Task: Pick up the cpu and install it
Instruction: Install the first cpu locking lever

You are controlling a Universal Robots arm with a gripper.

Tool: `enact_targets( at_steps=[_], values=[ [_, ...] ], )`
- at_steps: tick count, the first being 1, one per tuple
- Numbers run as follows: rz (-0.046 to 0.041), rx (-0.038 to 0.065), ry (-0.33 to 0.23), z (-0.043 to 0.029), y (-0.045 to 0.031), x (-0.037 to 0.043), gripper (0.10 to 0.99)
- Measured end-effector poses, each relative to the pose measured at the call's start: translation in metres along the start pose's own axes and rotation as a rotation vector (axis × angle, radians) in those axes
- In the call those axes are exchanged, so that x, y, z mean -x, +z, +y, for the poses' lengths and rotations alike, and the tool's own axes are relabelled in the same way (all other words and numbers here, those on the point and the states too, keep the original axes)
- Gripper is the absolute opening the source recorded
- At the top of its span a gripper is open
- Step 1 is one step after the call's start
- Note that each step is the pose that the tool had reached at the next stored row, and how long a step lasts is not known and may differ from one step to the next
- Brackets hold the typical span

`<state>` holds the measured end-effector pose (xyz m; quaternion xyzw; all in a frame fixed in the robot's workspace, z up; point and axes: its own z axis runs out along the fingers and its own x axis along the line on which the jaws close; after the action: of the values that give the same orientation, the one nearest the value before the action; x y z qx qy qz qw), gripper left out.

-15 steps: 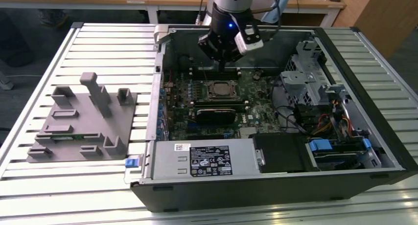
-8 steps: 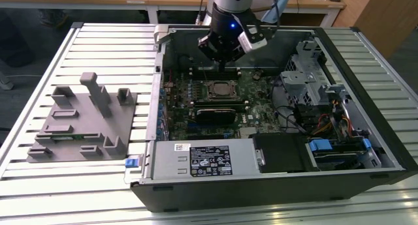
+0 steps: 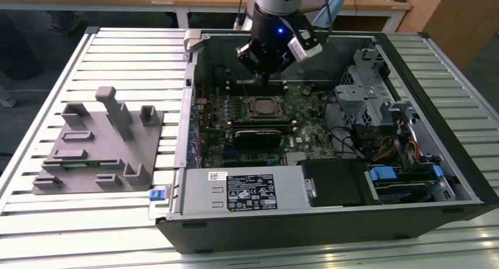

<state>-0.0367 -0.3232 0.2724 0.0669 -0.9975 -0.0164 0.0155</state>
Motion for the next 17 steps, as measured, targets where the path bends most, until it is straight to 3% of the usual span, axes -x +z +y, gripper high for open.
enact_targets(
  at_steps=[1,5,8,9,14,17],
  values=[
    [-0.0019,0.0,-0.005,0.0,0.0,0.0,0.106],
    [-0.0313,-0.004,-0.007,0.0002,0.0007,-0.0007,0.106],
    [-0.0342,-0.004,0.007,0.0006,0.0018,-0.0015,0.106],
    [-0.0352,-0.004,0.04,0.0007,0.0031,-0.0023,0.106],
    [-0.0372,-0.004,0.098,0.0013,0.005,-0.0046,0.106],
    [-0.0385,-0.003,0.103,0.0029,0.0057,-0.0151,0.106]
  ],
)
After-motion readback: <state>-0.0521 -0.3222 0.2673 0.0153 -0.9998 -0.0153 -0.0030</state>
